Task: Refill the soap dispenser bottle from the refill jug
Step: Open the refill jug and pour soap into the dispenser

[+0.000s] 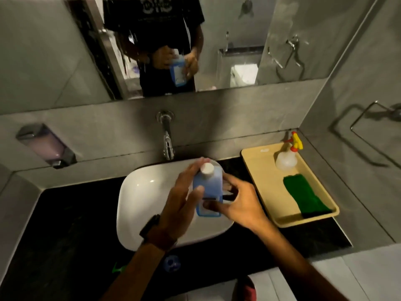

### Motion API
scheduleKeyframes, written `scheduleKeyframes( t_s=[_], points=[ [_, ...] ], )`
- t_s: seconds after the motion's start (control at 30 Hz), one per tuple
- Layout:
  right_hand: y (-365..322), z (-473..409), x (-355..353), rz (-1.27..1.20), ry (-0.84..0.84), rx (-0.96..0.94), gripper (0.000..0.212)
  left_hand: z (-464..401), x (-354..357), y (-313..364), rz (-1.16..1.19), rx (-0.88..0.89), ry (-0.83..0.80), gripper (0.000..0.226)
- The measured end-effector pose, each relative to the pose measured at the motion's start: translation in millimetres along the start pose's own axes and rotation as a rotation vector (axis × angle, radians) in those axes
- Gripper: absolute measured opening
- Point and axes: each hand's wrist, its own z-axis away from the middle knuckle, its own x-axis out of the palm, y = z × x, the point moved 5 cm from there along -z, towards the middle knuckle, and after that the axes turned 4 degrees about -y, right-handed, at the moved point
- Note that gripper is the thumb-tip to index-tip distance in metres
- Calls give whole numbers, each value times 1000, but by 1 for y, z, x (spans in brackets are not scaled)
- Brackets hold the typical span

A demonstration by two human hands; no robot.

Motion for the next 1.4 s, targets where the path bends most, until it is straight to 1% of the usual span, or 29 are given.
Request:
scheduleKeyframes(
  t_s=[0.07,0.13,0.23,0.33,0.4,0.5,0.6,0.63,0.67,0.73,0.77,0.87,0.93,1.1,1.17,1.23,1.3,1.33,1.37,1.4],
  points=[
    [-25,-22,-15,22,7,-24,70,-25,-13,23,-28,67,29,56],
    [-50,-39,-28,29,-8,-50,69,-46,-26,45,-58,129,39,41],
    [-79,-56,-43,57,4,-96,63,-69,-41,76,-95,207,62,33],
    [-102,-63,-54,100,8,-145,68,-85,-50,99,-230,309,137,44],
    [-115,-65,-56,147,-2,-198,69,-95,-49,111,-323,340,171,49],
    [-128,-63,-53,195,7,-252,65,-106,-40,127,-385,302,176,58],
    [-130,-60,-52,193,39,-248,61,-107,-32,133,-309,200,86,70],
    [-129,-60,-53,195,46,-238,62,-104,-31,135,-276,186,56,70],
    [-128,-61,-54,196,57,-229,64,-99,-31,136,-236,187,37,64],
    [-124,-60,-59,183,91,-204,67,-90,-33,137,-164,221,33,35],
    [-122,-60,-63,170,115,-194,67,-86,-36,138,-146,251,55,29],
    [-118,-61,-66,161,129,-162,69,-80,-52,135,-199,283,172,33],
    [-119,-62,-67,149,133,-153,71,-83,-60,133,-235,283,190,30],
    [-122,-60,-65,162,112,-197,76,-92,-59,134,-325,299,100,36],
    [-124,-65,-67,178,106,-212,74,-99,-59,138,-328,286,63,38],
    [-127,-69,-69,161,101,-192,70,-107,-60,141,-297,272,64,41],
    [-120,-56,-66,152,131,-178,70,-93,-59,139,-268,259,127,42],
    [-113,-56,-65,169,102,-179,71,-94,-61,139,-270,277,129,40],
    [-78,-47,-46,164,11,-93,72,-87,-52,99,-224,182,117,37],
    [-49,-32,-29,147,-60,-4,72,-72,-45,70,-184,96,155,34]
  ],
)
